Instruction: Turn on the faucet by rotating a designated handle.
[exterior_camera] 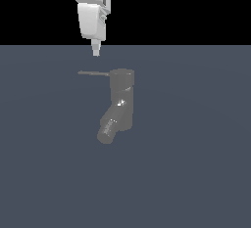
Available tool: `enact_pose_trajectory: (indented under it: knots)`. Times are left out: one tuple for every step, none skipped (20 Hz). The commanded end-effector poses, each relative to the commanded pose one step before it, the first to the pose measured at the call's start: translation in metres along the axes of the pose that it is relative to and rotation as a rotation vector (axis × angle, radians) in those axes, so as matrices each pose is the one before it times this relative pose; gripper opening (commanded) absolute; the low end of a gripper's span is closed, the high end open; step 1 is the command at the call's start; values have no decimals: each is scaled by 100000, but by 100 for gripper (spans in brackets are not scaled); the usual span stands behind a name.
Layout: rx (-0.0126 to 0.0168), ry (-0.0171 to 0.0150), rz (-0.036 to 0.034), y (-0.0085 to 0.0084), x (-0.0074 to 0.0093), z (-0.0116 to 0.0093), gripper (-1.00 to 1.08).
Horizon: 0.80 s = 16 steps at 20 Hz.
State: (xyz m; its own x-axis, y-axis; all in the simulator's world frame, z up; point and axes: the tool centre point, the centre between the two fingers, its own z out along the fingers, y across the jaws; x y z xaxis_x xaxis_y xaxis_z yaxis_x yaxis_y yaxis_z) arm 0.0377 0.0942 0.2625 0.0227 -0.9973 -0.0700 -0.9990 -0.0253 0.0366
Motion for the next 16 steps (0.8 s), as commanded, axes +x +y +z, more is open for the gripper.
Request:
enact_pose_trajectory:
  knots:
    - [727, 1316, 6072, -868, -488, 1312, -100]
    - [296, 511, 2215, -293, -203, 493, -100]
    - [301, 488, 2086, -267, -200, 468, -100]
    - [303, 463, 1958, -242, -196, 442, -100]
    - [301, 437, 1832, -218, -190, 415, -100]
    - [297, 410, 1705, -196, -183, 389, -100]
    - [290, 382, 1583, -176, -174, 362, -100]
    - [279, 354, 1460, -157, -165, 336, -100]
    - [267, 326, 1339, -139, -154, 309, -100]
    - [252, 297, 1217, -122, -144, 282, -100]
    - [235, 268, 1098, -107, -132, 255, -100]
    - [215, 239, 980, -93, -119, 228, -100]
    - [195, 210, 863, -80, -106, 201, -100]
    - [172, 182, 745, -67, -93, 174, -100]
    - [148, 154, 631, -56, -79, 147, -100]
    - [123, 125, 515, -44, -65, 121, -100]
